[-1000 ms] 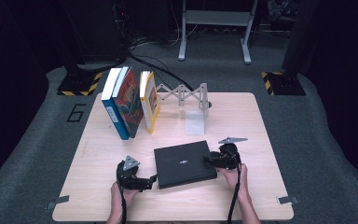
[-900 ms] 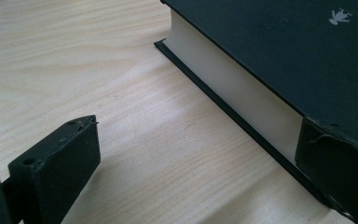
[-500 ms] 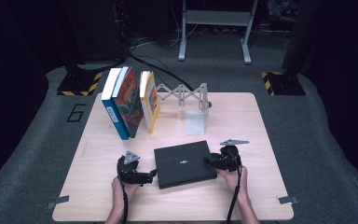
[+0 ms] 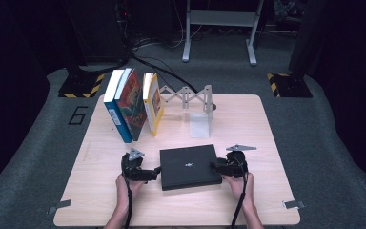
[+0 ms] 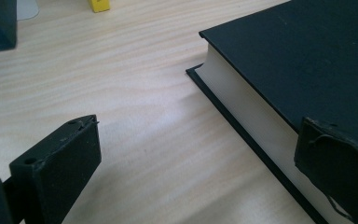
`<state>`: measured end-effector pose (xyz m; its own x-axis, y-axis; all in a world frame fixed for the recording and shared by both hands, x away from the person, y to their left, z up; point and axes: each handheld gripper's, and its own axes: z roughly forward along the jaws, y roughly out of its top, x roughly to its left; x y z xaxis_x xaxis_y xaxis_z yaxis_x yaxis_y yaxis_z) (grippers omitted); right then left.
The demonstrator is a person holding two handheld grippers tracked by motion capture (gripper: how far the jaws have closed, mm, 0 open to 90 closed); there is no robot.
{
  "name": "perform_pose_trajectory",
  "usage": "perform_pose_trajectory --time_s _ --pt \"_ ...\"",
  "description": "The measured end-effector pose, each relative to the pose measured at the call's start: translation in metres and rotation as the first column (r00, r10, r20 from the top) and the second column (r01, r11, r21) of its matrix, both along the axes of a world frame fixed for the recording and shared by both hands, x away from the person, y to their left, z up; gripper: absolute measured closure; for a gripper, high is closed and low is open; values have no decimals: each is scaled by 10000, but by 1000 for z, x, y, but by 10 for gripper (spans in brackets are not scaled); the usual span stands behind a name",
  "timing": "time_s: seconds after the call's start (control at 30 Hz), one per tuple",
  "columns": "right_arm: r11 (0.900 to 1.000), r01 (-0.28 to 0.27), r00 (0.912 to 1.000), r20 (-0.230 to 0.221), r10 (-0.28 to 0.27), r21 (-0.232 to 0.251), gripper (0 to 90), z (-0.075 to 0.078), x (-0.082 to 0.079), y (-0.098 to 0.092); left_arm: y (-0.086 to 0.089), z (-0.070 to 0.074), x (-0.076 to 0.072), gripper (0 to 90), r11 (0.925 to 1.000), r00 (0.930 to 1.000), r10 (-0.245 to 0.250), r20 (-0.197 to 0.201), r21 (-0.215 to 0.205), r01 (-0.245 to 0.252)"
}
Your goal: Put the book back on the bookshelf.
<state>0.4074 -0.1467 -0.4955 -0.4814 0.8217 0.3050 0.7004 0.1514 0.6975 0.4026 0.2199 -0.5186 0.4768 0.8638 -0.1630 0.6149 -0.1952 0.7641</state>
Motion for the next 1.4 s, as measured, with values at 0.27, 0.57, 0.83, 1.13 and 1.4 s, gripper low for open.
perform_pose_trajectory --time_s 0.27,0.57,0.83,1.13,1.4 --pt "9989 349 9994 -19 -349 326 529 -3 -11 -3 -1 -1 19 2 9999 9998 120 -154 -102 -122" --pt "9995 -130 9999 111 127 283 378 2 4 -6 7 3 2 0 9979 9998 -172 48 -628 174" --pt "9984 -534 9973 484 543 -208 279 12 43 8 4 3 -31 0 9971 9972 -667 335 -354 679" --pt "9958 -741 9961 437 765 -532 237 9 68 17 3 0 -50 0 9923 9936 -1091 276 -562 1105" --pt "9921 -923 9955 117 936 -855 295 2 72 21 -10 -7 -54 0 9908 9907 -1352 143 91 1350"
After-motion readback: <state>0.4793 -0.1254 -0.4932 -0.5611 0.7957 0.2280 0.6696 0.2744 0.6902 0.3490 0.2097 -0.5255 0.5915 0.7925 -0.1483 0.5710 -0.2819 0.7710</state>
